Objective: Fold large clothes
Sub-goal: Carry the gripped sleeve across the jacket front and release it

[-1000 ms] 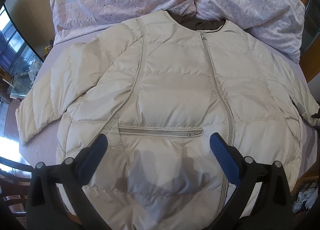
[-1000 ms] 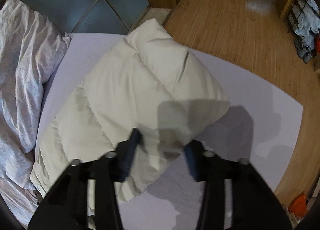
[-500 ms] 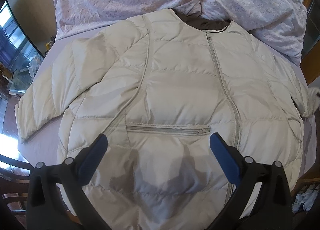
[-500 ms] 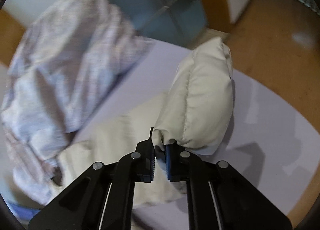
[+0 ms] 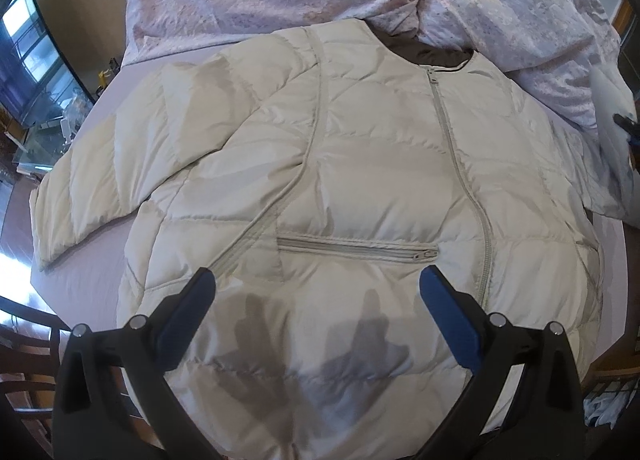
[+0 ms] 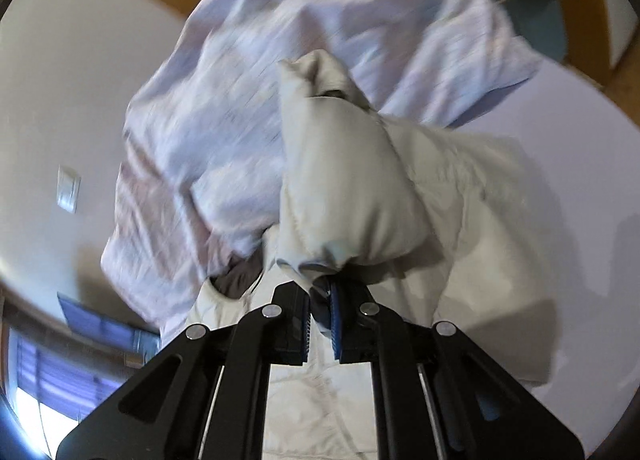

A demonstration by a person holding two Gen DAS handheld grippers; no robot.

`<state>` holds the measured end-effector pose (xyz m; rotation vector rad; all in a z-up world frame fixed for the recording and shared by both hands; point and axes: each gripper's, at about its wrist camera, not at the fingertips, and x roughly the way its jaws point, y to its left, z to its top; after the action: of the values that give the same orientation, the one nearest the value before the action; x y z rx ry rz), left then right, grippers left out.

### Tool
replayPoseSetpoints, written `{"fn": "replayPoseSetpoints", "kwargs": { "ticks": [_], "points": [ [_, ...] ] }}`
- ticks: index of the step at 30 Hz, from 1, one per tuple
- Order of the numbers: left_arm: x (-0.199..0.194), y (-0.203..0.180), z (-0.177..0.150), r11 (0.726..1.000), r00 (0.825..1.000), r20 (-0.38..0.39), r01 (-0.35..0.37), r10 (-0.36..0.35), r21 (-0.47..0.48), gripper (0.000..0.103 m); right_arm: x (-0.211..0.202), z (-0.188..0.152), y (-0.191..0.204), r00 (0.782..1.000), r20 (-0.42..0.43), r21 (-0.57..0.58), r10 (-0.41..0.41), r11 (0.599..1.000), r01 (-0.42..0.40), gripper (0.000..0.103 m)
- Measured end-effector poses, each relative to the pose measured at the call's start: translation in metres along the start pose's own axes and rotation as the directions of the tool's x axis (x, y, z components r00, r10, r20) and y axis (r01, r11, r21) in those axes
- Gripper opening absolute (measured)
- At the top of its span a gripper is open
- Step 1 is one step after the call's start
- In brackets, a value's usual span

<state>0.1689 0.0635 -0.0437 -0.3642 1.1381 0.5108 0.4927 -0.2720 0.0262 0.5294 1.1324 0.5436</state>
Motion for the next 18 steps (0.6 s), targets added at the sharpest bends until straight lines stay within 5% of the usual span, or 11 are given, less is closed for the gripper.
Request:
{"fn": "replayPoseSetpoints", "kwargs": {
  "ticks": [8, 18],
  "points": [
    [0.000, 0.016, -0.003, 0.999, 1.000, -0.004, -0.003, 0.003, -0.035, 0.101, 0.059, -0.044, 0.047, 0.988, -0.151, -0.098, 0.024, 0.994, -0.039, 0.008],
    [-0.002, 0.026, -0.007, 0.998, 1.000, 0.003, 0.003, -0.003, -0.059, 0.101, 0.114, -0.096, 0.075, 0.948, -0.318, -0.157, -0.028, 0.987, -0.024, 0.008]
  ]
}}
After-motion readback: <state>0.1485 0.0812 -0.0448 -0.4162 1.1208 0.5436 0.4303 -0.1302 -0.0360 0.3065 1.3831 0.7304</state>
